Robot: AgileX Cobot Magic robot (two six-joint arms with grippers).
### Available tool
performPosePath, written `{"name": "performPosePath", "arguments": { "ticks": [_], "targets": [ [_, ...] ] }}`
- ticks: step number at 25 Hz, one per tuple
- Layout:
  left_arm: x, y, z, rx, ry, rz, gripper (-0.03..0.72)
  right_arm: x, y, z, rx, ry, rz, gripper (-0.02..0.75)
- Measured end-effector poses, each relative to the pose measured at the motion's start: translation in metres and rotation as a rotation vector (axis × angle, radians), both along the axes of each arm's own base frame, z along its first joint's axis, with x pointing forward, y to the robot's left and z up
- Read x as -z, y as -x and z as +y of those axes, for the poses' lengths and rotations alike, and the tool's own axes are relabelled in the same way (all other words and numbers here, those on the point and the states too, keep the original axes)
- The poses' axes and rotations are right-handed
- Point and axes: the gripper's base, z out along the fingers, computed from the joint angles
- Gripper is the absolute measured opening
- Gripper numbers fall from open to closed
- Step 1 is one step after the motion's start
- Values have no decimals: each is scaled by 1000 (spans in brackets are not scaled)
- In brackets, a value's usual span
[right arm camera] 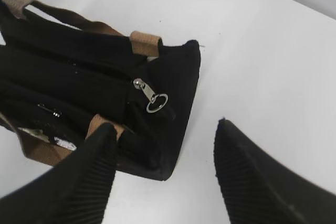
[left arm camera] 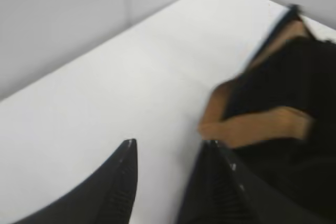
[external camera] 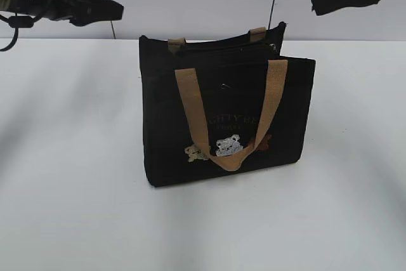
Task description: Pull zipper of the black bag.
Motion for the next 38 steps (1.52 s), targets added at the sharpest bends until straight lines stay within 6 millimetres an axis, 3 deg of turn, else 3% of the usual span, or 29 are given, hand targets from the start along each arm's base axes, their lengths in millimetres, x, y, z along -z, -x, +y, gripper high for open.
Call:
{"name": "performPosePath", "arguments": {
  "ticks": [8, 11, 18, 23, 27, 33, 38],
  "targets": [
    [-2, -30, 52, -736, -83, -14, 364, -8, 16, -4, -6, 4, 47, 450],
    [1, -31, 67, -894, -120, -37, 365, -9, 19, -4, -7, 6, 62, 451],
    [13, -25, 74, -990, -101, 19, 365, -8, 22, -4, -14, 14, 93, 451],
    [13, -22, 92, -1144, -252, -39, 375, -7, 24, -5, -18, 18, 109, 451],
    [21, -15, 97, -1221, -271, 88, 392, -6, 24, -5, -20, 20, 117, 451],
    [36, -5, 75, -1102, -273, 306, 393, -6, 25, -5, -21, 22, 132, 451],
    [21, 8, 45, -949, -341, 293, 368, -6, 26, -5, 56, -27, 166, 451]
  ]
}}
